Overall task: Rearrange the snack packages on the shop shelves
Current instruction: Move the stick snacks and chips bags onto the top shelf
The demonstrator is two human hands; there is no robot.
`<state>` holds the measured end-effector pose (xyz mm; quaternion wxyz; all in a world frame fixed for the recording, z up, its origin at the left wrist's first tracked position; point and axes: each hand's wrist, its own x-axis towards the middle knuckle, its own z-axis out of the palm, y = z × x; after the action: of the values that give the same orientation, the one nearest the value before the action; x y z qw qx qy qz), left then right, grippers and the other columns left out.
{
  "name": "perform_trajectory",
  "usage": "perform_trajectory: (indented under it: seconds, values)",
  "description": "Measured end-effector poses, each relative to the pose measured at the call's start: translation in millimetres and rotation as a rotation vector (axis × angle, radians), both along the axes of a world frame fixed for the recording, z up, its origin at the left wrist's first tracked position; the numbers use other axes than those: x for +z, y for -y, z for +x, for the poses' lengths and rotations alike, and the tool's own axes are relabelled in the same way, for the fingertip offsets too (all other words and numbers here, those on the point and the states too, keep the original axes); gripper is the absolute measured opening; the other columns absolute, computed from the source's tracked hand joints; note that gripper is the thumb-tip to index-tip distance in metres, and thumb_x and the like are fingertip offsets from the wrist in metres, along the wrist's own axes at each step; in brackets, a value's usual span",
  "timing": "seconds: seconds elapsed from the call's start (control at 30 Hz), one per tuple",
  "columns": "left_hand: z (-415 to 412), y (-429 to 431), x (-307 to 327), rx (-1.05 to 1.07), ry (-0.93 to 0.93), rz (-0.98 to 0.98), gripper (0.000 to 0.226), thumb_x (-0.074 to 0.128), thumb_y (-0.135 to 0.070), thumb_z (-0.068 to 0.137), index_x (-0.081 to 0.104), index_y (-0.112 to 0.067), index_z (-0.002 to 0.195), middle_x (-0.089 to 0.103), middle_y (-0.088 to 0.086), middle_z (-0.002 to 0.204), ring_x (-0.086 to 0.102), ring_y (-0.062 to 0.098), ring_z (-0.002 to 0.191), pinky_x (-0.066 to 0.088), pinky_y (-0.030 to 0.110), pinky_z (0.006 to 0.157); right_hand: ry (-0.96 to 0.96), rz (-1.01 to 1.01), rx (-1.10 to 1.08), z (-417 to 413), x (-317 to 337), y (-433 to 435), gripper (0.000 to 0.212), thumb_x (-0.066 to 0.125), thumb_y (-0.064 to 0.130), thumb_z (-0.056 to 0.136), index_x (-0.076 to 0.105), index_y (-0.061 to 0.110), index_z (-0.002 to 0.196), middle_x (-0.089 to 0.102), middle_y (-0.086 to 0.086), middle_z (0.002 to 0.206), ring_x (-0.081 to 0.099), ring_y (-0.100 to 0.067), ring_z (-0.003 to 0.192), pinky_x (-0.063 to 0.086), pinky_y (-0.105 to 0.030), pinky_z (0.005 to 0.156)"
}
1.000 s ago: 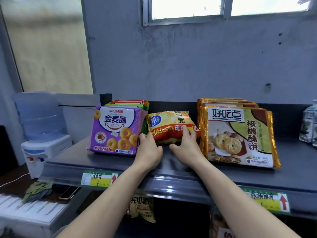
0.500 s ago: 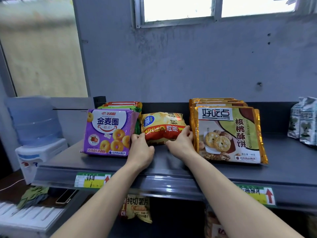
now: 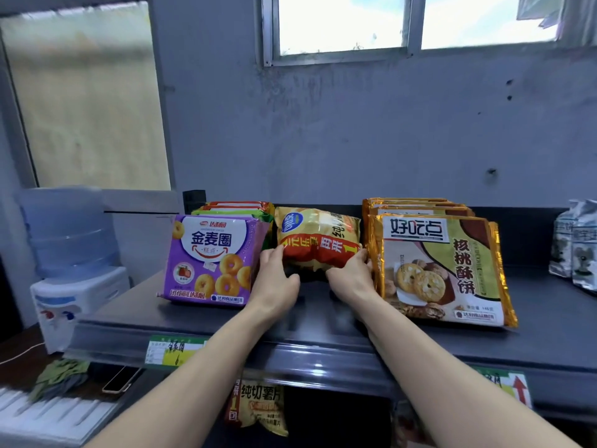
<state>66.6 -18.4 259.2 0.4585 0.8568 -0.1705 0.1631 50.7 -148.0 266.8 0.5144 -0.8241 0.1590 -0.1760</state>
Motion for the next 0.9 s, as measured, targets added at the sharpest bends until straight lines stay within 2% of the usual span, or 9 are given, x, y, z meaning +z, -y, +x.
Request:
perform_trajectory:
  seconds: [0.17, 0.3, 0.43, 0.53, 0.6, 0.63, 0.7, 0.8, 0.9]
  values:
    - [5.2, 6.0, 14.8, -0.06, 0.148, -0.029, 0.057, 0.05, -0.002, 0.09, 0.032, -0.011, 0.143, 0.035, 0.001, 0.141, 0.038, 0.013, 0.131, 0.027, 0.016, 0.102, 0.004, 0.026, 0.004, -0.5, 0.8, 3.1, 0.091, 0.059, 0.017, 0.088, -0.007, 0.006, 0.149, 0.014, -0.016, 0.153, 0.019, -0.031, 0.141, 0.023, -0.034, 0.113]
    - [9.7, 5.0, 33.0, -0.03, 0.262, -0.032, 0.05, 0.052, -0.002, 0.09, 0.042, -0.01, 0.138, 0.042, 0.003, 0.135, 0.041, 0.014, 0.128, 0.032, 0.022, 0.108, 0.014, 0.031, 0.057, 0.5, 0.0, 2.4, 0.086, 0.057, 0.018, 0.089, -0.002, 0.006, 0.15, 0.012, -0.014, 0.153, 0.02, -0.03, 0.141, 0.023, -0.034, 0.112]
    - [6.1, -2.0, 55.2, 0.073, 0.363, -0.111, 0.033, 0.056, -0.004, 0.089, 0.058, -0.008, 0.122, 0.055, 0.007, 0.121, 0.052, 0.016, 0.113, 0.037, 0.016, 0.096, 0.057, 0.05, 0.119, -1.3, 0.4, -0.5, 0.071, 0.055, 0.014, 0.09, 0.013, 0.009, 0.147, 0.03, -0.011, 0.14, 0.039, -0.027, 0.124, 0.034, -0.027, 0.093]
    - [-0.8, -10.7, 66.7, 0.145, 0.4, -0.219, 0.023, 0.062, -0.007, 0.088, 0.066, -0.008, 0.11, 0.062, 0.006, 0.111, 0.057, 0.011, 0.099, 0.045, 0.019, 0.088, 0.091, 0.237, 0.187, -2.1, 2.6, -1.2, 0.055, 0.055, 0.009, 0.088, 0.029, 0.012, 0.137, 0.049, -0.013, 0.122, 0.053, -0.028, 0.109, 0.046, -0.035, 0.09]
    - [-6.3, -16.2, 73.4, 0.166, 0.415, -0.282, 0.02, 0.065, -0.007, 0.086, 0.069, -0.008, 0.105, 0.065, 0.005, 0.106, 0.06, 0.011, 0.093, 0.048, 0.016, 0.081, 0.108, 0.475, 0.253, -6.8, 7.8, -4.4, 0.041, 0.048, 0.001, 0.092, 0.034, 0.01, 0.13, 0.052, -0.018, 0.121, 0.057, -0.035, 0.113, 0.05, -0.042, 0.095]
    - [-10.0, -19.0, 77.1, 0.174, 0.422, -0.304, 0.018, 0.065, -0.006, 0.085, 0.07, -0.008, 0.102, 0.066, 0.004, 0.102, 0.06, 0.01, 0.09, 0.047, 0.013, 0.076, 0.113, 0.56, 0.294, -9.5, 9.9, -5.5, 0.039, 0.043, -0.001, 0.094, 0.033, 0.009, 0.131, 0.051, -0.02, 0.124, 0.057, -0.037, 0.114, 0.051, -0.043, 0.093]
    - [-18.0, -24.5, 84.1, 0.186, 0.443, -0.321, 0.012, 0.065, -0.006, 0.085, 0.073, -0.008, 0.094, 0.067, 0.004, 0.097, 0.062, 0.011, 0.086, 0.047, 0.011, 0.072, 0.107, 0.58, 0.365, -16.0, 11.8, -8.0, 0.037, 0.04, 0.004, 0.098, 0.031, 0.008, 0.134, 0.052, -0.02, 0.128, 0.062, -0.037, 0.108, 0.054, -0.04, 0.084]
    - [-32.4, -32.7, 92.1, 0.204, 0.46, -0.33, 0.012, 0.062, -0.006, 0.087, 0.074, -0.009, 0.087, 0.066, 0.0, 0.087, 0.062, 0.01, 0.08, 0.05, 0.014, 0.071, 0.075, 0.471, 0.398, -24.8, 11.3, -12.2, 0.034, 0.048, 0.024, 0.098, 0.037, 0.012, 0.128, 0.054, -0.016, 0.132, 0.066, -0.034, 0.102, 0.057, -0.038, 0.078]
    - [-42.9, -40.7, 93.9, 0.248, 0.454, -0.396, 0.014, 0.06, -0.005, 0.088, 0.071, -0.011, 0.082, 0.066, 0.001, 0.083, 0.059, 0.007, 0.076, 0.046, 0.008, 0.066, 0.127, 0.392, 0.311, -33.4, 11.5, -10.7, 0.055, 0.065, 0.038, 0.086, 0.033, 0.015, 0.125, 0.055, -0.011, 0.127, 0.063, -0.029, 0.105, 0.057, -0.041, 0.081]
